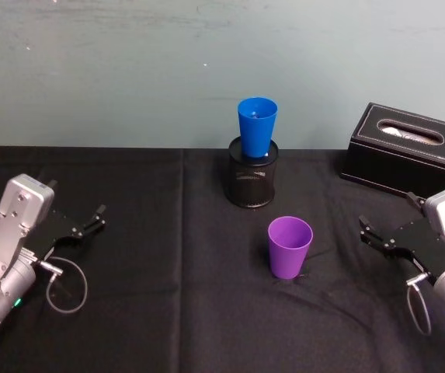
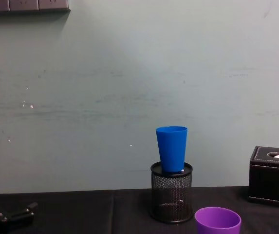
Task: Pick up one cup with a gripper and tap it against the other cup.
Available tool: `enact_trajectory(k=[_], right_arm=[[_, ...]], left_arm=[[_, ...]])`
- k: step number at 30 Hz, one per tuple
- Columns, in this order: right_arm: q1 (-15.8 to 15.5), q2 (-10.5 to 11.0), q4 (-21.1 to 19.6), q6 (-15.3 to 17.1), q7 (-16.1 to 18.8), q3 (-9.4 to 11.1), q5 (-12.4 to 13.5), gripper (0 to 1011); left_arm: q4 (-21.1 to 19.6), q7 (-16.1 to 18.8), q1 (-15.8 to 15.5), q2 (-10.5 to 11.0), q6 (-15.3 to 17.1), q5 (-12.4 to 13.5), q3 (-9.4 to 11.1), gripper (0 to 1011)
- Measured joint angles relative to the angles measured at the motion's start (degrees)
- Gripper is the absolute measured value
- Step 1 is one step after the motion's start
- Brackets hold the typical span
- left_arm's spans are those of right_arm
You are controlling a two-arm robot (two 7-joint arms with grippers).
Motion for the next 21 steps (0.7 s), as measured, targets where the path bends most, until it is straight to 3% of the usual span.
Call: enact_trajectory(k=[21], right_arm=[[0.0,0.0,0.0,0.0,0.0,0.0,0.0,1003]], left_arm=[[0.0,0.0,0.0,0.0,0.0,0.0,0.0,1011]])
